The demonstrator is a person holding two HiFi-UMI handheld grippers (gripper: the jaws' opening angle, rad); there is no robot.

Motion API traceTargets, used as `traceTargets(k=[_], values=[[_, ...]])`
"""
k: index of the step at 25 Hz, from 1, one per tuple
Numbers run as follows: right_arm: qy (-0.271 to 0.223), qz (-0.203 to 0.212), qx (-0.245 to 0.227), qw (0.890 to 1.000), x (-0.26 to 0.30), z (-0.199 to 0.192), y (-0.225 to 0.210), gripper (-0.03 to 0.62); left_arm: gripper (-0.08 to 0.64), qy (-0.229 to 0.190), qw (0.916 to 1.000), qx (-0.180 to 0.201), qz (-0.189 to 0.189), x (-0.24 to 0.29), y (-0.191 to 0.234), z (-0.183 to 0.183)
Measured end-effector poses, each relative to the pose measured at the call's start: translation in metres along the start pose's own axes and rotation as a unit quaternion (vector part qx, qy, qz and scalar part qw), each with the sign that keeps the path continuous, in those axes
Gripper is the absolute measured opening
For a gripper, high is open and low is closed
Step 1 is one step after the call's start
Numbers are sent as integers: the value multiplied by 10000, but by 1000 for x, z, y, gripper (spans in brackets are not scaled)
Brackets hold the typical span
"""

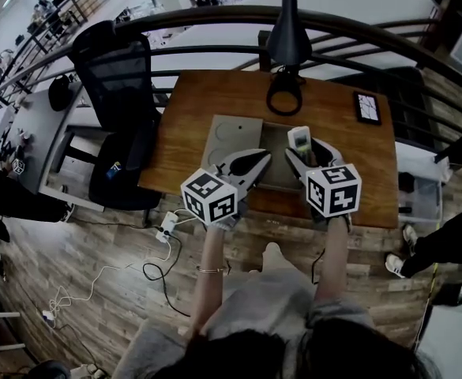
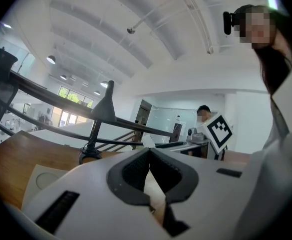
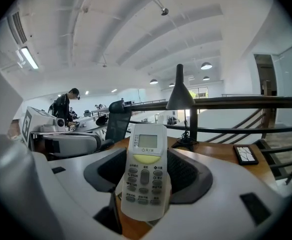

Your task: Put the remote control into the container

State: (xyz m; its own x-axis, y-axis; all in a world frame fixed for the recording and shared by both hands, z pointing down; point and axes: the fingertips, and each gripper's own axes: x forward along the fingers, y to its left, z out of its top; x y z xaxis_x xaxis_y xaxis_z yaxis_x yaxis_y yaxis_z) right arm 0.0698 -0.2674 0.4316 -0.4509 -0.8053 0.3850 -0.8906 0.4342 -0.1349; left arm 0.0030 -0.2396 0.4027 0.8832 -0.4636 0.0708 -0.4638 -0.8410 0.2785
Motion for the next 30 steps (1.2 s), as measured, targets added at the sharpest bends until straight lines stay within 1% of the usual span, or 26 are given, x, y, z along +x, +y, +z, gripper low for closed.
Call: traceTargets(k=[5,10,16,21,26,30], values=[[164,120,24,9998,17,-2,-12,253,3,92,9999,-64,132,11,14,-4],[401,253,-40,9989,31,-12,-19,252,3,218,9992,-171,281,18,25,-19],[653,354,-65,9972,49,-24,-23,253,3,354,9981,-328,376,24,38,-33],[927,444,-58,9947,67,-38,-24,252,3,479,9969,-502,373,25,51,-45],[1272,454,-226,9906,91,-50,-25,253,3,618,9950,-722,322,24,68,-58],[1542,529,-249,9863,107,-62,-25,253,3,877,9925,-815,242,25,75,-72]])
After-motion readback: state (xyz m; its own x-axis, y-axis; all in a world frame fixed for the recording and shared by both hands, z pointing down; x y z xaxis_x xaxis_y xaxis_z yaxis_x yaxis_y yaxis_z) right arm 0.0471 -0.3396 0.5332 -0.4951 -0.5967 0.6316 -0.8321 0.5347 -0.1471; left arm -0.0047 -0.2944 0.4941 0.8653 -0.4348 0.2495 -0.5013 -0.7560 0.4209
